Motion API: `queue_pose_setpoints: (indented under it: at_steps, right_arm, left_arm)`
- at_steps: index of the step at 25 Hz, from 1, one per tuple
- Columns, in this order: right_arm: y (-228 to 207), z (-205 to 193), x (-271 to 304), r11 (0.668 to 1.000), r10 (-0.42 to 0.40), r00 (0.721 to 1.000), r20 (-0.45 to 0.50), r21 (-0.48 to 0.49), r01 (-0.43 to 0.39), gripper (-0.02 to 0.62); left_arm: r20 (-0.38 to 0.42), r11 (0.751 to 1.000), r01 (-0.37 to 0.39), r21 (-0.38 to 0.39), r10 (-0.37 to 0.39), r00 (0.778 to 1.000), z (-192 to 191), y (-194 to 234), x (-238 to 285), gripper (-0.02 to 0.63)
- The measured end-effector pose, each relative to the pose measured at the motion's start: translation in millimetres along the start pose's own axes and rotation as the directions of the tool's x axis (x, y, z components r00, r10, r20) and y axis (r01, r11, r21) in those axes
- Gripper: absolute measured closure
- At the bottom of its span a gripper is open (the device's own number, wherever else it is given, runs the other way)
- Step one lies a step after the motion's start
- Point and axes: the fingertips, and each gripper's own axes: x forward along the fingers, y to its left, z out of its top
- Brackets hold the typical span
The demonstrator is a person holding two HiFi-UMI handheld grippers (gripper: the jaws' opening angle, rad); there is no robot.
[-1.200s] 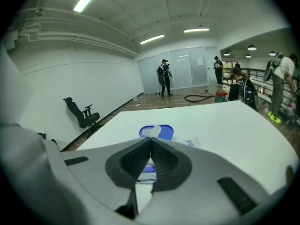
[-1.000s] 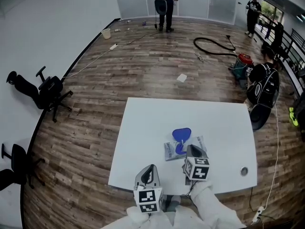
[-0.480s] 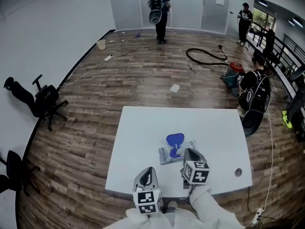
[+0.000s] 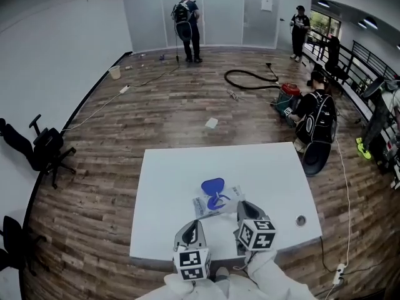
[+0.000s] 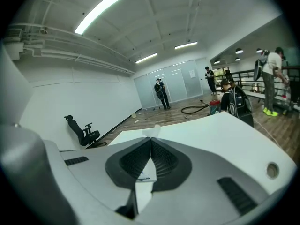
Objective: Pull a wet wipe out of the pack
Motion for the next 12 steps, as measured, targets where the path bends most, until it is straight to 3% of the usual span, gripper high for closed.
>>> queue_pose_setpoints:
  at_steps: [12]
  right_arm:
    - [-58.4,-39.0,-57.3,0.989,-0.128,0.992,-0.008,0.069,0.129,0.583]
  left_arm:
    - [-0.024,0.986,0.161,0.041,-0.160,0.987,-7.4,-68.2,20.1,0.609]
